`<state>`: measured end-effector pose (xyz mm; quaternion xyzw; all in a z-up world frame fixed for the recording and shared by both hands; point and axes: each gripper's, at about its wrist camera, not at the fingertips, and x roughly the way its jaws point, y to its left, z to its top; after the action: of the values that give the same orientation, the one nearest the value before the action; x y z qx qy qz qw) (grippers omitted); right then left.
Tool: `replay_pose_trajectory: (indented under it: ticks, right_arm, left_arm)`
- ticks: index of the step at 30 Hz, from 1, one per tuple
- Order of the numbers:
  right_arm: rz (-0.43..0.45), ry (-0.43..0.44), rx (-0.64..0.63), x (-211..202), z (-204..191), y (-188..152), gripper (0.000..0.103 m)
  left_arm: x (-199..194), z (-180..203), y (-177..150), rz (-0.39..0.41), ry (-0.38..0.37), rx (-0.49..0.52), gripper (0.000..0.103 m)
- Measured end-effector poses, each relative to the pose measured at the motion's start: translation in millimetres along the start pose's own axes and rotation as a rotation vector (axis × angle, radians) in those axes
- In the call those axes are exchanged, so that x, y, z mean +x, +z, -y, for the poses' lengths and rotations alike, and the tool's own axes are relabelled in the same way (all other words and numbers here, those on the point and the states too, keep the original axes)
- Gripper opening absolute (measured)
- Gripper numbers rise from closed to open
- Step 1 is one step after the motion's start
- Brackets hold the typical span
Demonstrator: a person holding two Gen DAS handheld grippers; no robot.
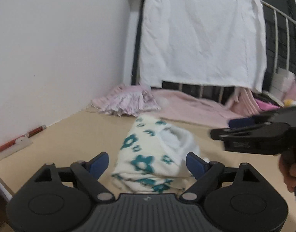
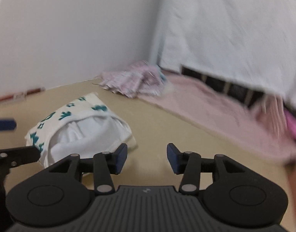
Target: Fold clothes
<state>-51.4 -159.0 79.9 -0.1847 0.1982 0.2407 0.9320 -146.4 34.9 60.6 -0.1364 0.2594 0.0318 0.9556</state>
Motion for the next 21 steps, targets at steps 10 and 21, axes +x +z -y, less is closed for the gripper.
replay_pose_trajectory:
  ticks: [10, 21]
  right_arm:
    - [-0.061, 0.176, -0.215, 99.1, -25.4, 67.2, 0.067]
    - [-0.183, 0.221, 0.323, 108.2, -32.6, 4.0, 0.039]
  left_arm:
    - [33.8, 2.8, -9.6, 0.021, 0.163, -0.140, 0.089]
    - [17.1, -74.8, -3.5, -0.007, 0.175, -0.288, 0.079]
